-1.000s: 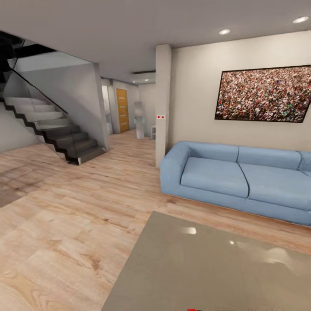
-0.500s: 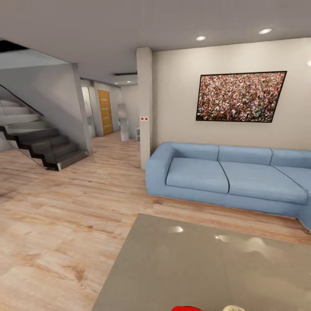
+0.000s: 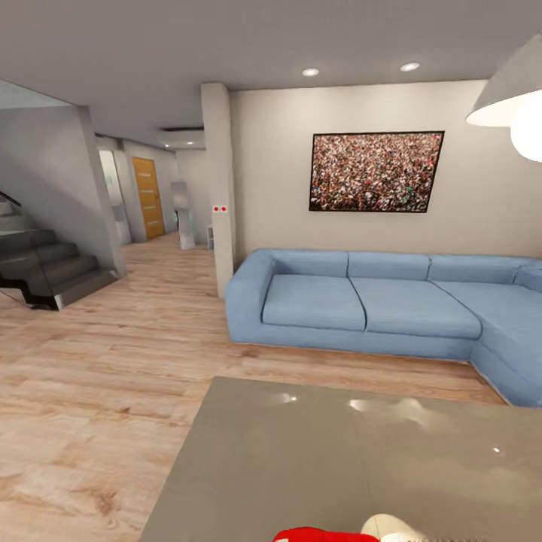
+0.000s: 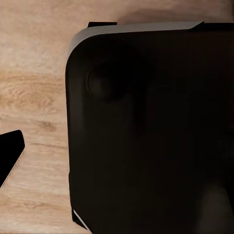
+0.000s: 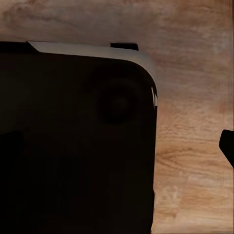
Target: Turn on the radio receiver that's on the table in the living room.
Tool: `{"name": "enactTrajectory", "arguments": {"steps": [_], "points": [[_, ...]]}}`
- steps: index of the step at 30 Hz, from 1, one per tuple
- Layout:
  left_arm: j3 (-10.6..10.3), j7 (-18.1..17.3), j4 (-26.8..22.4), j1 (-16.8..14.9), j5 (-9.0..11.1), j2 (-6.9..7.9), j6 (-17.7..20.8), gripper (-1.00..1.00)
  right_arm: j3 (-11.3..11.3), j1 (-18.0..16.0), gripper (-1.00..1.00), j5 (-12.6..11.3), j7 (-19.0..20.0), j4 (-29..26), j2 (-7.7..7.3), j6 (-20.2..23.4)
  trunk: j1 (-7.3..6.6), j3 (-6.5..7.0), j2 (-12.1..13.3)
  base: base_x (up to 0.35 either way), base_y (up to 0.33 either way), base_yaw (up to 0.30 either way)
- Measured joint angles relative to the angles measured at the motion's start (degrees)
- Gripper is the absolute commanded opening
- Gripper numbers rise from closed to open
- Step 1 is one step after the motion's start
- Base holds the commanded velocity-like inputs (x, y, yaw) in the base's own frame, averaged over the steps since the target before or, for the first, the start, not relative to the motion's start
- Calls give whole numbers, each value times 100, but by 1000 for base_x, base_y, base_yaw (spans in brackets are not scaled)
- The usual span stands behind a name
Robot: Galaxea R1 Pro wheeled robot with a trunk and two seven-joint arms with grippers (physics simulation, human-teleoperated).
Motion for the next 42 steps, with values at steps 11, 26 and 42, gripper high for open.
{"name": "enactTrajectory", "arguments": {"steps": [11, 26, 42], "points": [[0, 3, 1, 0, 3, 0, 0, 100, 4, 0, 100, 1, 1, 0, -1, 0, 0, 0, 0, 0, 0, -283], [7, 4, 2, 0, 21, 8, 6, 100, 3, 0, 100, -20, -8, 0, -1, 0, 0, 0, 0, 92, 17, -119], [17, 17, -14, 0, 32, 9, 0, 100, 3, 0, 100, -26, -15, 0, -10, 1, 0, 0, 0, 45, 9, 0]]}}
